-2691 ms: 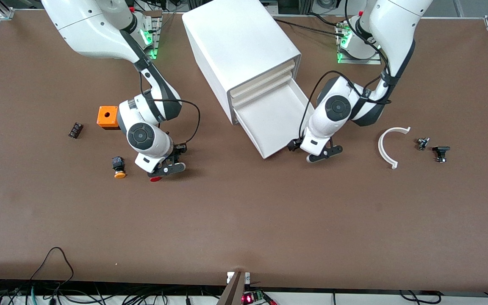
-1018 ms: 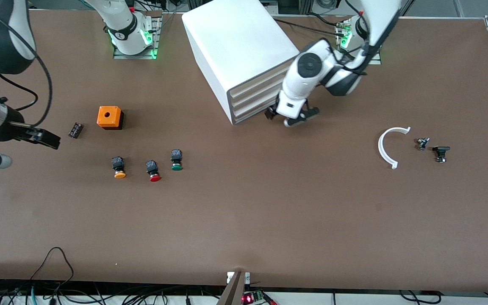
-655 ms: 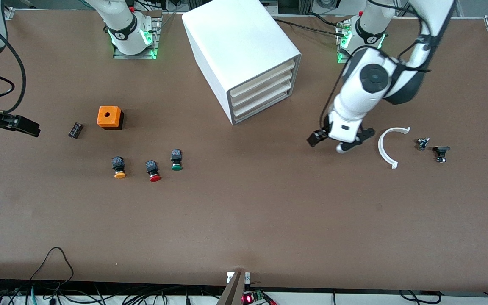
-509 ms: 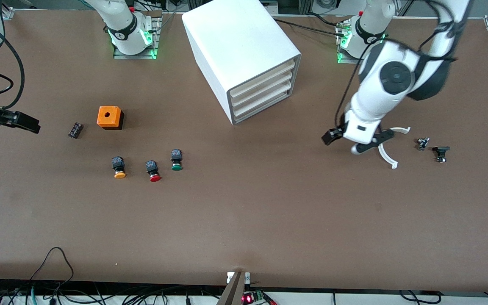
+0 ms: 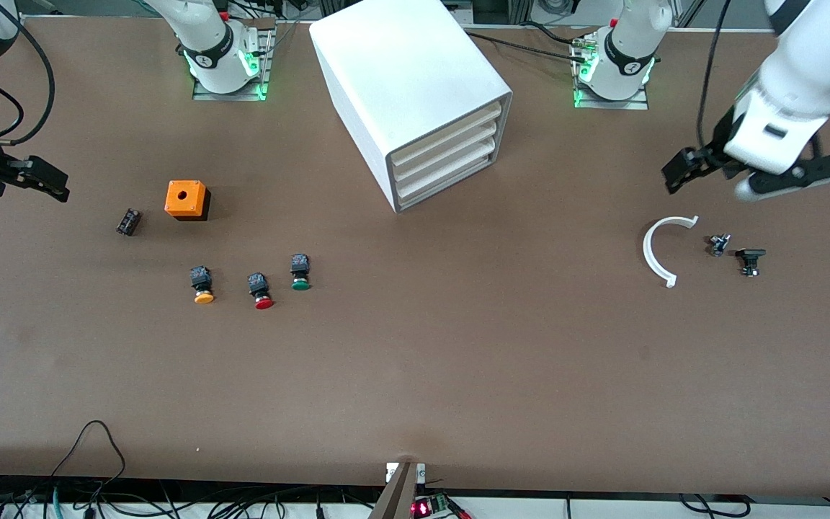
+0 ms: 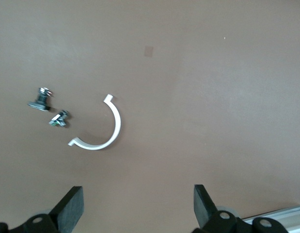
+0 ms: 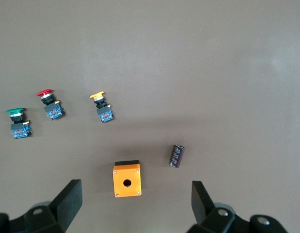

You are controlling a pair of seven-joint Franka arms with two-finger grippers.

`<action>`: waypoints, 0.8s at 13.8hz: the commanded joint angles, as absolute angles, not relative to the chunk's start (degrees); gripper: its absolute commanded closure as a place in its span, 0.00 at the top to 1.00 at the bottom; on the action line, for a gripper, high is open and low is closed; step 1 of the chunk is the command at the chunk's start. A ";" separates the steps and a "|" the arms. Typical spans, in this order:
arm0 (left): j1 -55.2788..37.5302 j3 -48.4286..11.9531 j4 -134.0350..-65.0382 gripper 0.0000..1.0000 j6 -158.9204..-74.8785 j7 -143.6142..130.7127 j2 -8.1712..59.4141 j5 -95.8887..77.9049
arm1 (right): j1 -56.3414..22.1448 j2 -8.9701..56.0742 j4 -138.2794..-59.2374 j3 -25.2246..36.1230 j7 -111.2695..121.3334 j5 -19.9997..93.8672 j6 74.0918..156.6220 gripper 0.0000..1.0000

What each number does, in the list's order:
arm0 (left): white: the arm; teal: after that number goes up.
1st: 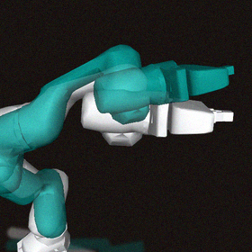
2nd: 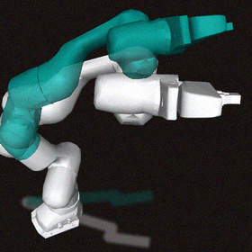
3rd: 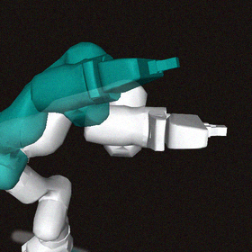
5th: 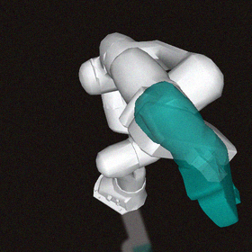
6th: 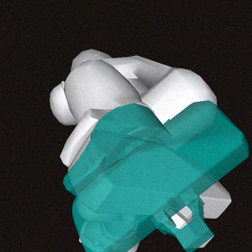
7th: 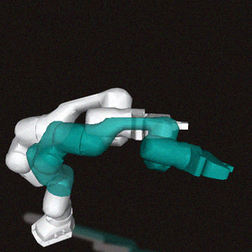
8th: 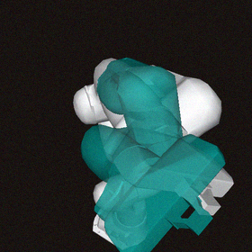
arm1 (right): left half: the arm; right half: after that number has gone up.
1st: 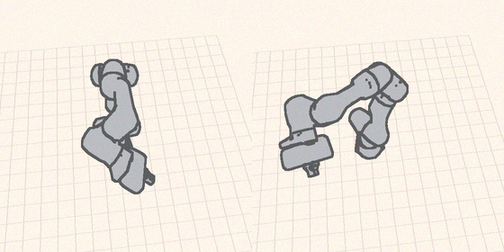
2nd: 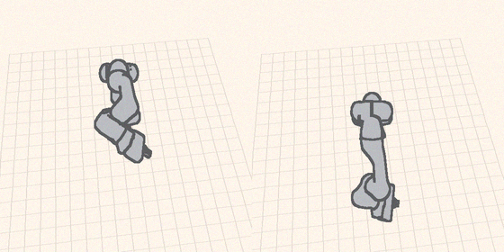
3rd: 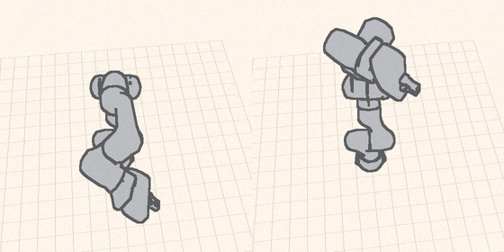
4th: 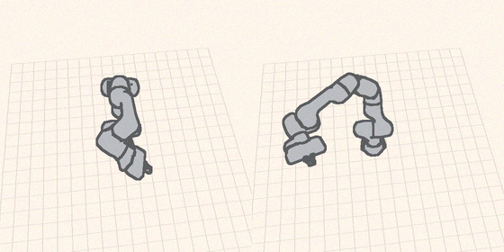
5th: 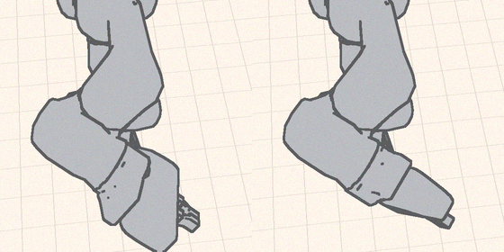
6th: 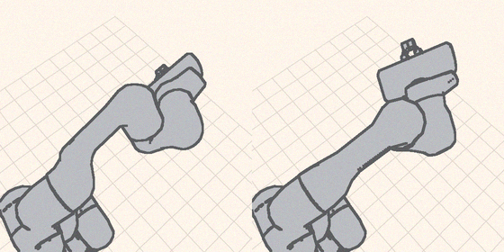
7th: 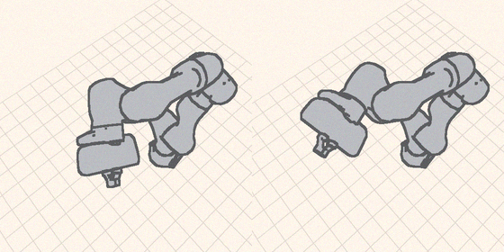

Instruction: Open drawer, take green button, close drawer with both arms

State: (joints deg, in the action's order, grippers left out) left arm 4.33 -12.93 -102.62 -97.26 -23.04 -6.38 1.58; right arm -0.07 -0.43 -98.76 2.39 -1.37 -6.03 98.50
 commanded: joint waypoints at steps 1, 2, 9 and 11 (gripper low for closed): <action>3.60 -10.99 -102.30 1.00 -96.33 -18.82 -7.73 1.32 | 0.18 -1.76 -100.46 2.81 -0.35 -3.96 98.79 1.00; 3.69 -10.99 -102.30 1.00 -96.50 -18.63 -7.56 1.32 | 0.18 -1.76 -100.46 3.07 -0.44 -3.26 98.70 1.00; 4.39 -10.72 -100.90 1.00 -96.15 -18.37 -6.24 -1.23 | 0.09 -2.02 -100.46 2.99 0.97 -3.08 97.47 1.00; 4.39 -10.64 -100.90 1.00 -95.54 -18.46 -6.24 -1.23 | 0.09 -2.02 -100.28 2.99 0.88 -3.08 97.65 1.00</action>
State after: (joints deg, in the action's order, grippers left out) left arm 4.33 -11.06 -102.51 -96.94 -19.82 -7.01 -0.14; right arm -0.09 -0.59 -99.27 2.95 -0.24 -4.20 97.83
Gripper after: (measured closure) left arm 0.000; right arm 0.000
